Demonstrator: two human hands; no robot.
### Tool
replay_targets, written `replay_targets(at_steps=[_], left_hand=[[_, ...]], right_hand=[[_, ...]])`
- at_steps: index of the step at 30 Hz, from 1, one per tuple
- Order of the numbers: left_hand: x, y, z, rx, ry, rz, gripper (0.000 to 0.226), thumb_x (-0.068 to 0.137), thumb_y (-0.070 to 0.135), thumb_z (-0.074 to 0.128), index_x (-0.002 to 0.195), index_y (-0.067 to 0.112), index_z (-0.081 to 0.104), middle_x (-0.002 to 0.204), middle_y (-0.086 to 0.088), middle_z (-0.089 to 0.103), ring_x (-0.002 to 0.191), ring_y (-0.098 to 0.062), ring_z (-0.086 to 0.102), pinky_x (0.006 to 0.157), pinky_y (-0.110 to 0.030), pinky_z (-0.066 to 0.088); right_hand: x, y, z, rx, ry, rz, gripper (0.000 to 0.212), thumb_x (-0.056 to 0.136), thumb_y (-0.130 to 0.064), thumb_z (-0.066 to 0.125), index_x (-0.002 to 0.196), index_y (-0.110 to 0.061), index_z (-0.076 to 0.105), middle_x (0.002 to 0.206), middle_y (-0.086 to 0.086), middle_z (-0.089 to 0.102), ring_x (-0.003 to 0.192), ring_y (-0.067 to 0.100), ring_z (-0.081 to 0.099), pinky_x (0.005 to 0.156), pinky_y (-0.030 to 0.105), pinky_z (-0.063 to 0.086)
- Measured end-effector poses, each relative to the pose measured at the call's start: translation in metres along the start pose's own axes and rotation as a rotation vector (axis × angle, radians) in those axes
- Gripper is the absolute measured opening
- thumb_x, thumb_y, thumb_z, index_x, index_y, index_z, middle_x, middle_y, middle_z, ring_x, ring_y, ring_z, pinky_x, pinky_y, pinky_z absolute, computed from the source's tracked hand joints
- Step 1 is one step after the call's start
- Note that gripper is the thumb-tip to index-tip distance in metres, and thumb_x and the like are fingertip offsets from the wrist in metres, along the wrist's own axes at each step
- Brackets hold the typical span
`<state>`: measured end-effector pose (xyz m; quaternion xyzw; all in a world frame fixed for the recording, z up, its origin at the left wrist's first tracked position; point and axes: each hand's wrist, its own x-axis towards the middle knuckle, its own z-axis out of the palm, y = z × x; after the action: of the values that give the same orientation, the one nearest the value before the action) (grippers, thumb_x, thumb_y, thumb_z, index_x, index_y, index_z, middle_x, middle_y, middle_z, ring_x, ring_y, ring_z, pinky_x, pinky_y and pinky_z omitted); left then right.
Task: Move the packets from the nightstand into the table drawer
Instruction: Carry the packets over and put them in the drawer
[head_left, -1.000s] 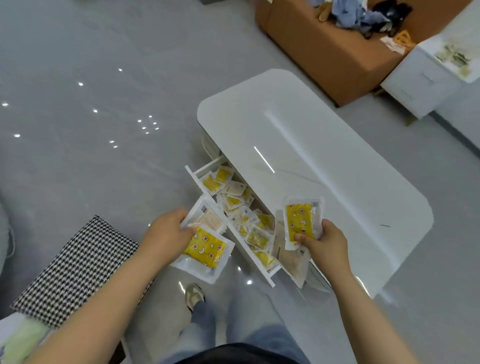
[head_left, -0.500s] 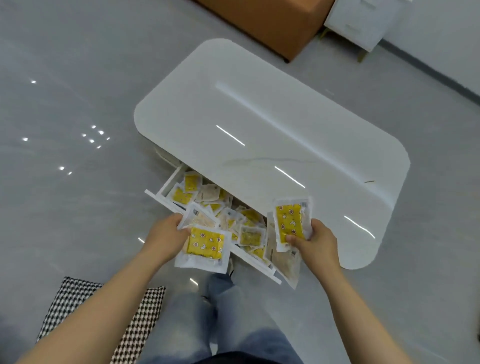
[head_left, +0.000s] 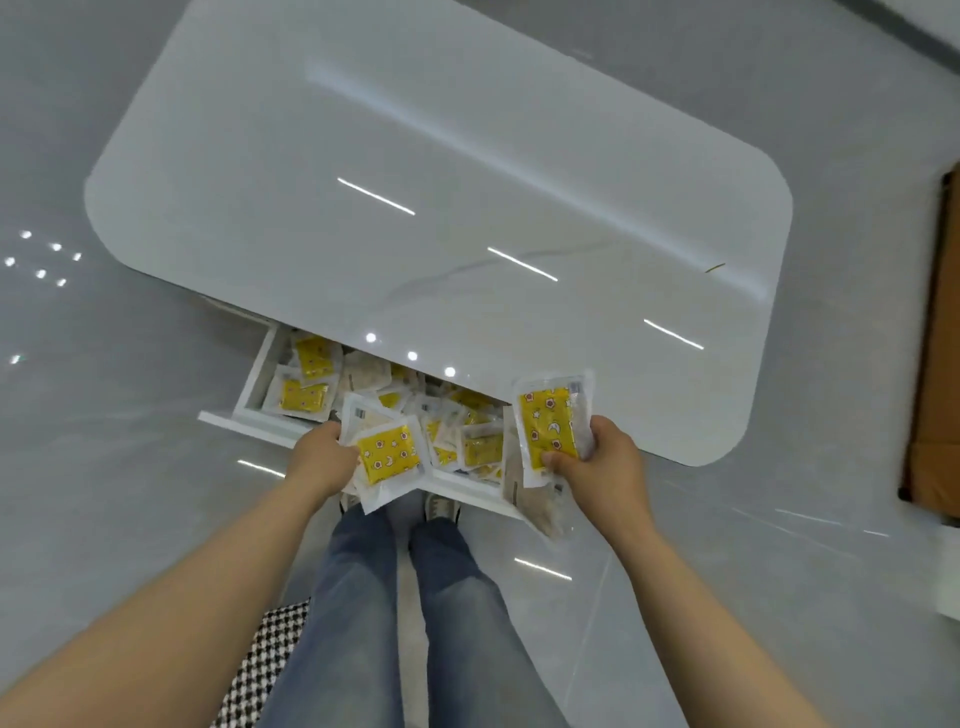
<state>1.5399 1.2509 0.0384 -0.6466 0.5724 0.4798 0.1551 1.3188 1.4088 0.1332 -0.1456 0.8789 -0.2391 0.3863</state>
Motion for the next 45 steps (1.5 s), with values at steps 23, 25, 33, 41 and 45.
replay_targets(at_steps=[23, 25, 33, 41, 45], left_hand=[[0.143, -0.06, -0.013, 0.41, -0.056, 0.111, 0.049, 0.091, 0.027, 0.057, 0.133, 0.005, 0.048, 0.134, -0.016, 0.053, 0.121, -0.034, 0.05, 0.095, -0.037, 0.042], [0.142, -0.066, -0.02, 0.483, -0.05, 0.161, 0.049, 0.091, 0.027, 0.057, 0.135, 0.007, 0.048, 0.134, -0.014, 0.053, 0.121, -0.033, 0.05, 0.095, -0.037, 0.043], [0.138, -0.093, -0.049, 0.59, -0.036, 0.244, 0.05, 0.092, 0.026, 0.055, 0.138, 0.01, 0.044, 0.137, -0.012, 0.051, 0.123, -0.029, 0.049, 0.098, -0.036, 0.042], [0.124, -0.091, -0.065, 0.52, -0.004, 0.291, 0.048, 0.092, 0.028, 0.056, 0.137, 0.015, 0.046, 0.137, -0.008, 0.052, 0.123, -0.026, 0.05, 0.098, -0.035, 0.042], [0.107, -0.073, -0.071, 0.518, -0.018, 0.358, 0.045, 0.093, 0.029, 0.054, 0.136, 0.016, 0.047, 0.137, -0.005, 0.052, 0.122, -0.023, 0.05, 0.097, -0.033, 0.041]], right_hand=[[0.081, 0.023, 0.155, -0.041, -0.122, 0.123, 0.039, 0.078, -0.015, 0.077, 0.113, -0.017, 0.061, 0.108, -0.002, 0.066, 0.099, 0.017, 0.062, 0.083, 0.032, 0.053], [0.088, 0.02, 0.17, -0.034, -0.146, 0.124, 0.037, 0.077, -0.014, 0.077, 0.11, -0.017, 0.062, 0.105, -0.002, 0.066, 0.097, 0.018, 0.063, 0.08, 0.03, 0.052], [0.125, 0.012, 0.254, 0.302, -0.209, 0.37, 0.034, 0.074, -0.009, 0.079, 0.104, -0.012, 0.065, 0.105, 0.007, 0.07, 0.098, 0.026, 0.066, 0.086, 0.043, 0.056], [0.125, 0.016, 0.269, -0.169, -0.04, 0.437, 0.032, 0.089, -0.009, 0.058, 0.12, -0.004, 0.055, 0.115, 0.013, 0.061, 0.104, 0.03, 0.061, 0.078, 0.031, 0.05], [0.115, 0.013, 0.245, -0.175, -0.17, 0.353, 0.06, 0.083, -0.013, 0.07, 0.136, -0.005, 0.042, 0.122, 0.014, 0.055, 0.111, 0.032, 0.057, 0.09, 0.037, 0.05]])
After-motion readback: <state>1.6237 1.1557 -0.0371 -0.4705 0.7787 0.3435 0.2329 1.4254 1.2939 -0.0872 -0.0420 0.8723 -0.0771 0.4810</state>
